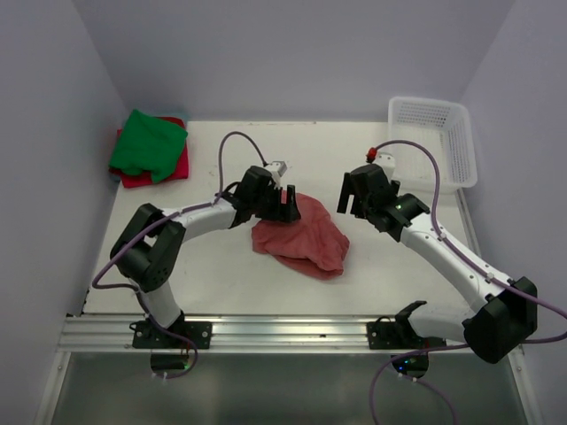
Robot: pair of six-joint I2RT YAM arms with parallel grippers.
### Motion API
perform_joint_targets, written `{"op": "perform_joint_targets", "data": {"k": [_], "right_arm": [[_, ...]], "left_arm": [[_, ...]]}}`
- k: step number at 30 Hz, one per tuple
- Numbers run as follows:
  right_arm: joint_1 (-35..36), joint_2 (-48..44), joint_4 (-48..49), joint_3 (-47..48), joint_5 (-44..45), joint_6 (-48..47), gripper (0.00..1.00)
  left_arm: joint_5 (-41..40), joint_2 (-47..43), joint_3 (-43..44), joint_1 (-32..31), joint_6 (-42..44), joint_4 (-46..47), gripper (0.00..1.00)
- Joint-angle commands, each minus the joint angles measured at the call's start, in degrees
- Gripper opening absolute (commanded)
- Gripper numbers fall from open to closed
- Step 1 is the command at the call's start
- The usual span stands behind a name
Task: Fold and stack the t-shirts
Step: Flatten out the tshirt
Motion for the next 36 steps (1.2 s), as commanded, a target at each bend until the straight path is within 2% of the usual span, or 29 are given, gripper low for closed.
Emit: {"op": "perform_joint_targets", "data": {"k": [1,5,6,8,9,11,12,15,19,23,31,36], "right_arm": [[-0.2,-0.5,0.2,-0.1,1.1,1.7,0.87],[-0.2,-1.0,0.6,-1.1,1.0,1.6,0.86],[-0.3,-1.1,0.7,-1.3,1.1,1.5,0.86],[-0.3,-1.0,1.1,-1.8,1.0,1.4,0.85],[-0.3,-0.7,1.1,-1.9,0.9,1.4,0.85],[-0.3,-0.6,1.4,-2.2,0.9,1.4,0.85],[-0.3,-0.2,1.5,-2.4,1.0,1.3,0.85],[-0.6,0.3,1.7,-2.5,1.3,1.3,0.85],[-1.6,1.4,2.8,-3.3,1.0,1.2,0.85],[-2.2,3.6,5.5,-4.4,0.1,1.1,0.85],[-3.5,11.7,12.0,-4.2,-4.9,0.2,0.86],[-4.0,16.6,14.7,-1.3,-7.9,-0.3,0.86]], "left_arm": [[1.9,1.8,-0.6,0.2,-0.8,4.3,0.82],[3.5,2.4,-0.4,0.2,-0.1,7.9,0.67],[3.7,2.2,-0.4,0.2,0.0,8.1,0.58],[4.8,1.3,0.3,0.2,0.6,7.9,0.47],[5.1,0.9,0.5,0.1,0.8,7.8,0.35],[5.2,-1.3,1.1,0.0,1.4,6.8,0.23],[4.8,-2.3,1.5,-0.1,1.7,5.9,0.12],[2.2,-7.5,3.8,-0.5,2.9,1.9,0.00],[-2.9,-14.5,9.6,-0.5,4.9,-4.4,0.00],[-4.2,-18.1,17.4,-0.5,6.4,-11.9,0.00],[-3.5,-19.2,34.2,-0.5,8.8,-20.1,0.02],[-7.3,-19.2,45.1,-0.5,11.3,-26.8,0.04]]}}
